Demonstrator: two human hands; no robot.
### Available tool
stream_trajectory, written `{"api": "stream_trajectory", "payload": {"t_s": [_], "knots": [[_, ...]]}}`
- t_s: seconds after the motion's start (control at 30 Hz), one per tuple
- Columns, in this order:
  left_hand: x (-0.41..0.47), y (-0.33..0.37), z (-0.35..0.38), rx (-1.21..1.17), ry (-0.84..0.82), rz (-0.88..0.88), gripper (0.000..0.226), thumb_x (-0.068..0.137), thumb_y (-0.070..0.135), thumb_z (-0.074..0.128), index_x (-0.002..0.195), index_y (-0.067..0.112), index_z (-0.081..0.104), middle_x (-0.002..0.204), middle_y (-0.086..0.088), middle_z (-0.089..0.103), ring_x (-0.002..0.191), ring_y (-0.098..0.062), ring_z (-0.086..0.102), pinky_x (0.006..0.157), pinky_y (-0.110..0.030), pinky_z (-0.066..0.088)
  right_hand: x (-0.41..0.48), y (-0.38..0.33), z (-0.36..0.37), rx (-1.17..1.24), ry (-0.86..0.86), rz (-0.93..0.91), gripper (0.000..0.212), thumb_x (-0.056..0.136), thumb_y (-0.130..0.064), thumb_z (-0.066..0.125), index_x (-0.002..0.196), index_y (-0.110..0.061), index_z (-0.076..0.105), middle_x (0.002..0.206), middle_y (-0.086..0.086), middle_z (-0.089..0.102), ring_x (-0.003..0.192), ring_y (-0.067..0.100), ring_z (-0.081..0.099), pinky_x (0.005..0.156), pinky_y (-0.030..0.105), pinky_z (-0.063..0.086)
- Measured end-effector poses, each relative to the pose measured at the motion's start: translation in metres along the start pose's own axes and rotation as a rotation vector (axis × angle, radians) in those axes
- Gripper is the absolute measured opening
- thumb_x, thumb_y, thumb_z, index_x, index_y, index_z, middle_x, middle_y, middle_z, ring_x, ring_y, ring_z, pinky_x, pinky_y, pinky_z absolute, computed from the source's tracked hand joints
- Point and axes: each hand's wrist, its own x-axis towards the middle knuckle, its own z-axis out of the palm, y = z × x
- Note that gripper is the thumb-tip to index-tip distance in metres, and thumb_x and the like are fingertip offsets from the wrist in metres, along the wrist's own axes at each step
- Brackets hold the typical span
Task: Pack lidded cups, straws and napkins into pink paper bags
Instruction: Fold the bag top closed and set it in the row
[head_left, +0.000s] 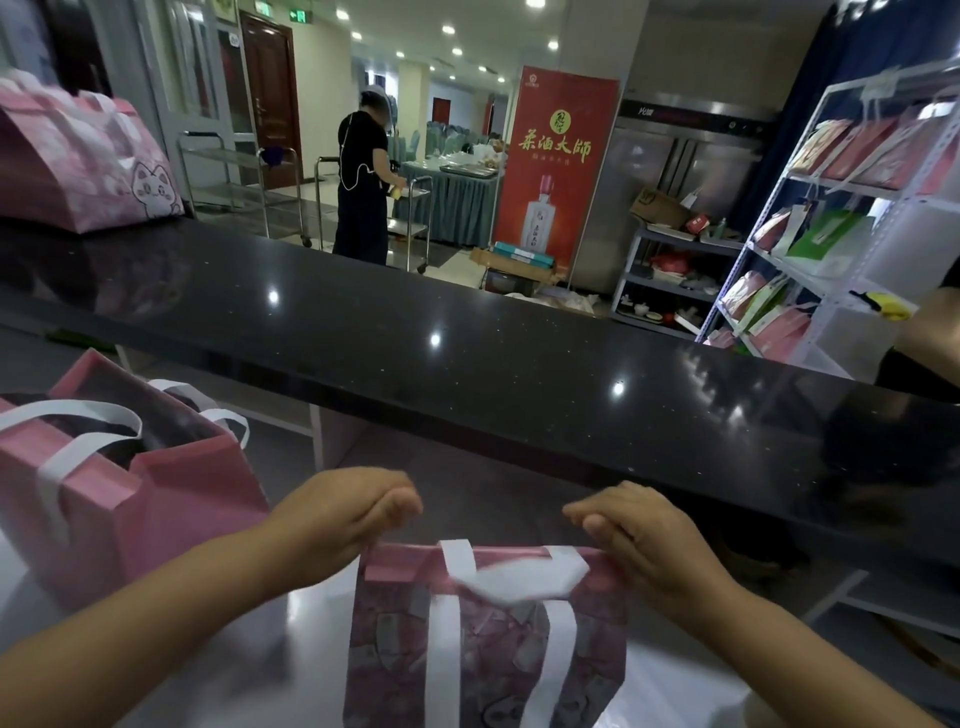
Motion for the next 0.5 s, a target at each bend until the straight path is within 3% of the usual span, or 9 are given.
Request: {"api": "stream_trajectory", "payload": {"t_s": [0.1, 0.23, 0.33, 0.4, 0.5], "knots": [[0.017, 0.026, 0.003, 0.116, -0.048, 0.04, 0.049, 0.086, 0.061, 0.024, 0.103, 0.031, 0.06, 0.098, 0.017, 0.059, 0.092, -0.002, 0.053, 0.074, -0.023, 0.042, 0.013, -0.021, 0.006, -0.031, -0.021, -0.075, 0.032, 0.095, -0.043, 0.043, 0.107, -0.028, 0.068, 0.102, -0.016, 0.064, 0.091, 0.0, 0.051, 0.077, 0.018, 0.034], [0.031, 0.055, 0.027, 0.436, -0.134, 0.218, 0.04, 0.088, 0.058, 0.038, 0.1, 0.027, 0.06, 0.097, 0.007, 0.056, 0.092, -0.012, 0.049, 0.07, -0.026, 0.035, 0.019, -0.044, 0.021, -0.217, -0.129, -0.251, 0.031, 0.088, -0.05, 0.052, 0.101, -0.027, 0.07, 0.093, -0.01, 0.066, 0.086, 0.01, 0.055, 0.077, 0.028, 0.038], [0.029, 0.061, 0.036, 0.637, -0.066, 0.342, 0.022, 0.077, 0.046, 0.06, 0.075, 0.024, 0.063, 0.075, 0.006, 0.06, 0.068, -0.012, 0.058, 0.055, -0.025, 0.042, 0.017, -0.047, 0.026, -0.301, -0.051, -0.284, 0.02, 0.084, -0.039, 0.063, 0.085, -0.021, 0.073, 0.078, -0.006, 0.067, 0.073, 0.014, 0.059, 0.067, 0.031, 0.046], [0.028, 0.062, 0.04, 0.667, 0.002, 0.419, 0.02, 0.077, 0.039, 0.054, 0.062, 0.026, 0.059, 0.061, 0.007, 0.056, 0.053, -0.01, 0.054, 0.042, -0.024, 0.038, 0.017, -0.045, 0.03, -0.348, 0.04, -0.304, 0.019, 0.08, -0.036, 0.07, 0.071, -0.02, 0.071, 0.066, -0.006, 0.065, 0.062, 0.014, 0.057, 0.057, 0.028, 0.046], [0.023, 0.06, 0.047, 0.657, 0.108, 0.442, 0.024, 0.085, 0.029, 0.044, 0.064, 0.024, 0.054, 0.062, 0.007, 0.052, 0.048, -0.01, 0.046, 0.038, -0.025, 0.03, 0.015, -0.038, 0.037, -0.371, 0.15, -0.362, 0.022, 0.08, -0.034, 0.07, 0.065, -0.018, 0.067, 0.064, -0.005, 0.063, 0.058, 0.013, 0.056, 0.05, 0.026, 0.045]]}}
